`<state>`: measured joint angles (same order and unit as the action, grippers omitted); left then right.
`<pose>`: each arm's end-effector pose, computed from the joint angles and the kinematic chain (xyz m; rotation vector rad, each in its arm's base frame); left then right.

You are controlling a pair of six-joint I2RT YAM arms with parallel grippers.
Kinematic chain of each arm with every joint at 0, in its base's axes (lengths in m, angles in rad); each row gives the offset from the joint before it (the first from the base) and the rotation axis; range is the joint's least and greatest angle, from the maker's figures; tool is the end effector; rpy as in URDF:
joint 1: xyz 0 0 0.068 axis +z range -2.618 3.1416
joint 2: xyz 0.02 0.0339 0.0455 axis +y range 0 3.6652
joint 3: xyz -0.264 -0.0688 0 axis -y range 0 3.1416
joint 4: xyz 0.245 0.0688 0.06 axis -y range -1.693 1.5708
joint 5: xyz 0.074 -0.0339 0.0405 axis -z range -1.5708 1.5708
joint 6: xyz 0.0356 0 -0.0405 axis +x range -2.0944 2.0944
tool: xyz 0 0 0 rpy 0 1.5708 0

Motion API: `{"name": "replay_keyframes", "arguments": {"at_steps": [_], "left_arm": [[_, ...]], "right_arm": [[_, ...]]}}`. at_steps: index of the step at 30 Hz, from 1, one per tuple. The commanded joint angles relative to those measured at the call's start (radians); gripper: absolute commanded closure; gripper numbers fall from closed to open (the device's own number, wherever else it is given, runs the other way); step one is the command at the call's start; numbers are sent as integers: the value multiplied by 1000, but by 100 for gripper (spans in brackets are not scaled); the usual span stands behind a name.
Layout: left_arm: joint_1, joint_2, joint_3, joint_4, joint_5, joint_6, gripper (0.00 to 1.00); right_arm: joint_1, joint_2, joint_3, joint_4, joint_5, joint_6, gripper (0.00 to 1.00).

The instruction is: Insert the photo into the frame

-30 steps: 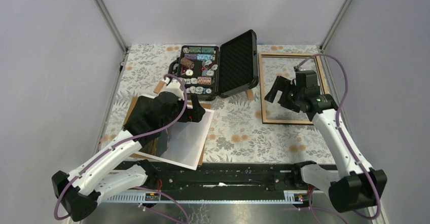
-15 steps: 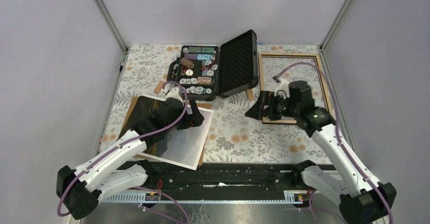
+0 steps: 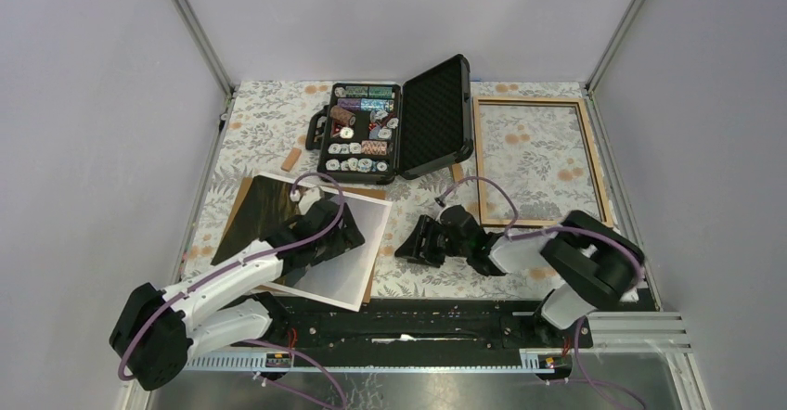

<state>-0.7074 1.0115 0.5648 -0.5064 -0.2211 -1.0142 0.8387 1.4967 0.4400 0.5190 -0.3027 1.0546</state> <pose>0.1493 -0.1174 0.1969 -0.4776 2.4995 -0.4313 0.1699 0.2049 0.1376 0.0525 2.4389 1.3368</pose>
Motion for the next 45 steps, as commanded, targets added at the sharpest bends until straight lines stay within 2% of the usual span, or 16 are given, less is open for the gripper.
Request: {"name": "replay_keyframes", "arguments": {"at_steps": [1, 4, 7, 11, 17, 24, 35, 38, 45], "left_arm": [[12, -39, -70, 98, -6, -92, 1], [11, -32, -126, 163, 35, -97, 1], [11, -10, -154, 179, 55, -104, 1], [11, -20, -189, 187, 60, -118, 1], [11, -46, -212, 197, 68, -109, 1], [11, -57, -230, 200, 76, -100, 1], [12, -115, -230, 189, 63, -77, 1], [11, -125, -225, 186, 62, -70, 1], [11, -132, -224, 186, 59, -67, 1]], "right_arm": [[19, 156, 13, 419, 152, 152, 42], [20, 228, 13, 494, 184, 178, 45], [21, 265, 26, 488, 228, 192, 50], [23, 309, 58, 463, 287, 203, 50], [25, 416, 144, 463, 296, 247, 52], [40, 464, 203, 454, 297, 264, 55], [57, 385, 203, 485, 276, 201, 77], [64, 372, 205, 478, 280, 188, 78], [76, 289, 214, 392, 321, 127, 72]]}}
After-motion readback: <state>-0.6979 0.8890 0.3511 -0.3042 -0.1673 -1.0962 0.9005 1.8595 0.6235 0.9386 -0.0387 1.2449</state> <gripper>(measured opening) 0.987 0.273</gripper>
